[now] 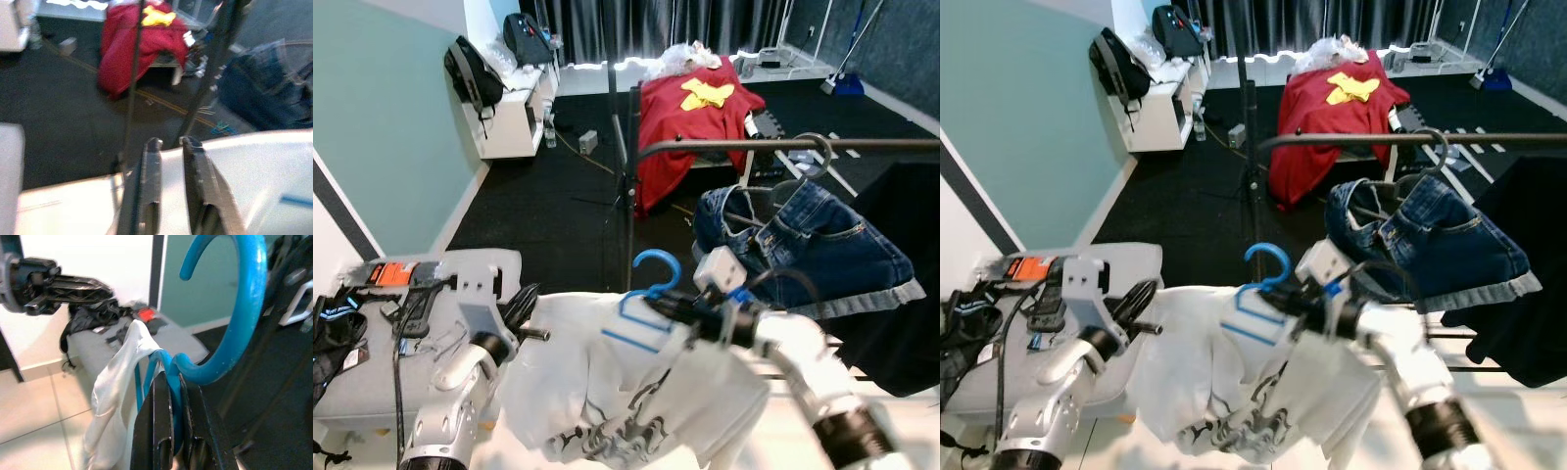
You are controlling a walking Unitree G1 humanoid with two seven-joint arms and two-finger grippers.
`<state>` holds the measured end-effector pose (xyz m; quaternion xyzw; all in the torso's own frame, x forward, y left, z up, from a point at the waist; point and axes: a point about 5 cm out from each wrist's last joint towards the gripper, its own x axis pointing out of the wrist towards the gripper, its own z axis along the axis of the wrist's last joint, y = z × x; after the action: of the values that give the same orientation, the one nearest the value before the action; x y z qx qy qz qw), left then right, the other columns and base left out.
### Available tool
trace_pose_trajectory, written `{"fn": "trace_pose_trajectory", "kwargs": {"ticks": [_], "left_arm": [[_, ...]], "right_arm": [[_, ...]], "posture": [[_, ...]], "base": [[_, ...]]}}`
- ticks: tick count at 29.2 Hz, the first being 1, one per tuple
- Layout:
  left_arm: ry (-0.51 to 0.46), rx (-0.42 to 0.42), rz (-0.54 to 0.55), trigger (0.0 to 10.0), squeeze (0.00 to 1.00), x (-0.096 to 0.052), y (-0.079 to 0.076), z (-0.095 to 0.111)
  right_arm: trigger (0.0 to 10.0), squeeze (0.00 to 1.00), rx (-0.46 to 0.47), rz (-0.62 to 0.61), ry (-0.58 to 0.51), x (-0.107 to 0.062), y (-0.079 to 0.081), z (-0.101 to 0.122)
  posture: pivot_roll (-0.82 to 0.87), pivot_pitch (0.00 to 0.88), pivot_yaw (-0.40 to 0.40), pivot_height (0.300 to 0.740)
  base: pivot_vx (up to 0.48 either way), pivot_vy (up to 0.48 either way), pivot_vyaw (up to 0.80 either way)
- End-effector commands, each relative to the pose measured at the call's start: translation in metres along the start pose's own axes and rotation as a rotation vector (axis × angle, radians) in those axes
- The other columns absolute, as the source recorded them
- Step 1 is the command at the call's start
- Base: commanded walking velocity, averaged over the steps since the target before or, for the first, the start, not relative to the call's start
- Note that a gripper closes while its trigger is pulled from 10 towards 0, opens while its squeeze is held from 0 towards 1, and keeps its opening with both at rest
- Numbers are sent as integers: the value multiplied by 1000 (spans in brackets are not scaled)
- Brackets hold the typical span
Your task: Hang hanger
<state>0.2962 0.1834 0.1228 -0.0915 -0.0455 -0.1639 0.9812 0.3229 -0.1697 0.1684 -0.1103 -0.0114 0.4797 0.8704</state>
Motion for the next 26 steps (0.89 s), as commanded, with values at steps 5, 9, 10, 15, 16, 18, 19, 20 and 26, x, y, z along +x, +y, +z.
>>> {"fn": "trace_pose_trajectory", "kwargs": {"ticks": [5,9,10,15,16,18,19,20,26], "left_arm": [[61,14,-185,10000,1000,-20,-9,0],[79,137,-173,10000,1000,-22,-8,-3],[74,164,-149,10000,1000,-21,-6,-3],[54,71,-13,10000,1000,-10,2,-12],[54,30,-1,10000,980,-6,1,-15],[57,4,5,10000,380,-4,0,-17],[51,-23,14,10000,0,7,-3,-19],[51,-26,8,10000,0,11,-4,-19],[74,17,55,10000,0,23,1,-22]], "right_arm": [[0,0,-13,38,-55,-4,-13,23],[0,0,4,96,-99,-5,-14,40],[0,0,8,114,-112,-5,-14,44],[0,0,46,148,-201,-9,-18,62],[0,0,53,162,-208,-10,-17,63],[0,0,55,172,-206,-12,-16,63],[0,0,57,183,-186,-14,-15,59],[0,0,58,186,-180,-14,-15,58],[0,0,50,211,-194,-15,-13,65]], "posture": [[-52,41,-3,740],[-41,45,-12,740],[-41,45,-12,740],[-45,41,-9,740],[-53,36,-8,740],[-54,35,-8,740],[-58,26,-3,740],[-59,26,-2,740],[-66,22,8,740]], "base": [[0,0,0],[0,0,0],[0,0,0],[0,0,0],[0,0,0],[0,0,0],[0,0,0],[0,0,0],[0,0,0]]}}
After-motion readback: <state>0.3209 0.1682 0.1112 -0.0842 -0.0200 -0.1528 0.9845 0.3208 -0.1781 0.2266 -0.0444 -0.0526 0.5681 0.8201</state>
